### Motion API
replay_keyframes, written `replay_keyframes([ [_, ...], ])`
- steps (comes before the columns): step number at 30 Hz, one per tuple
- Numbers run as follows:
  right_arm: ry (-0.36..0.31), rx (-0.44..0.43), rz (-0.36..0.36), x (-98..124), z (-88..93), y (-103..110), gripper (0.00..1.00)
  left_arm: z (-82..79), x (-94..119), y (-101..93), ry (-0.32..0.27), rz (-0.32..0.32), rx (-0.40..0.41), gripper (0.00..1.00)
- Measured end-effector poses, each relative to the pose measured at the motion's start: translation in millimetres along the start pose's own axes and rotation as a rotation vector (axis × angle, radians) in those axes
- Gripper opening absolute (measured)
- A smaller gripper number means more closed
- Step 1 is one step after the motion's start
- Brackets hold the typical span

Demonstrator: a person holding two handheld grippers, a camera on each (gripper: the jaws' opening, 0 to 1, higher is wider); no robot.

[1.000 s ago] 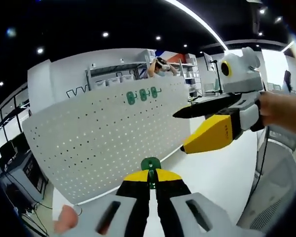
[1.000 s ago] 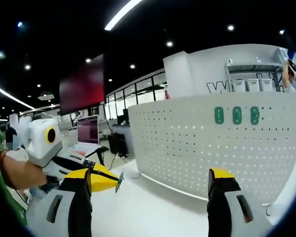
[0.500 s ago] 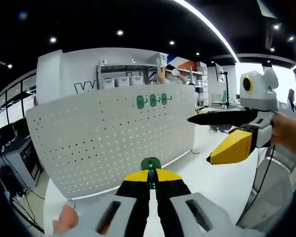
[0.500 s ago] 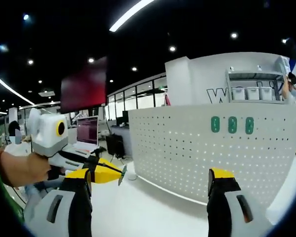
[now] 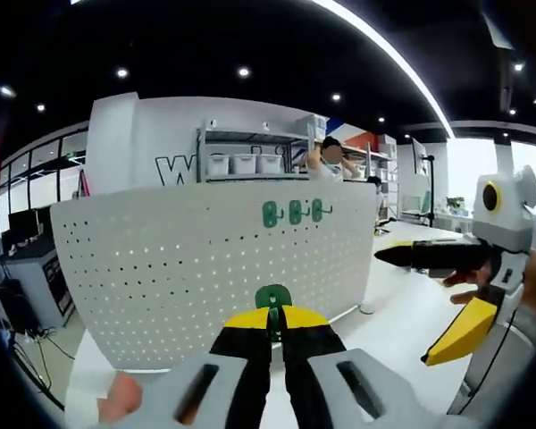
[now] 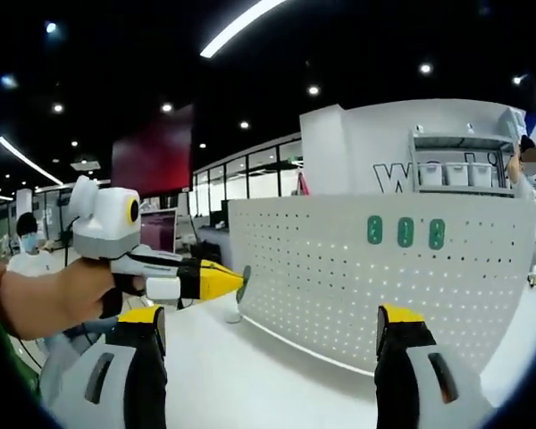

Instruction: Insert the hook assembly into the mounting plate slot until the hook locks in place.

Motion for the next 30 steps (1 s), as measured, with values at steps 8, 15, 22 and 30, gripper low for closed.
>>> replay_keyframes([
  [8, -0.013, 0.010, -0.005, 2.4, -2.4, -8.1, 1.00, -32.9, -24.1, 4.7, -0.074, -0.067, -0.019, 0.03],
  [15, -0.020, 0.037, 0.006, 3.8, -5.0, -14.2, 1.00, -62.9, -49.5, 7.4, -0.145, -0.102, -0.045, 0.03],
  [22, -0.027, 0.049, 0.029, 7.5, -9.0, -27.0, 1.00, -85.6, -75.1, 10.1, -0.211, -0.128, -0.050, 0.03],
  [30, -0.039, 0.064, 0.046, 10.2, -14.0, -36.5, 1.00, -95.5, -98.0, 16.1, -0.256, -0.187, -0.059, 0.03],
])
Point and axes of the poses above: the point that each gripper's makers call its tool centre point, and the gripper's own axes: x roughly backward along the fingers, y roughly to its left, z roughly out of its underside, the point moved 1 cm from there along x, roughly backward along the fingers
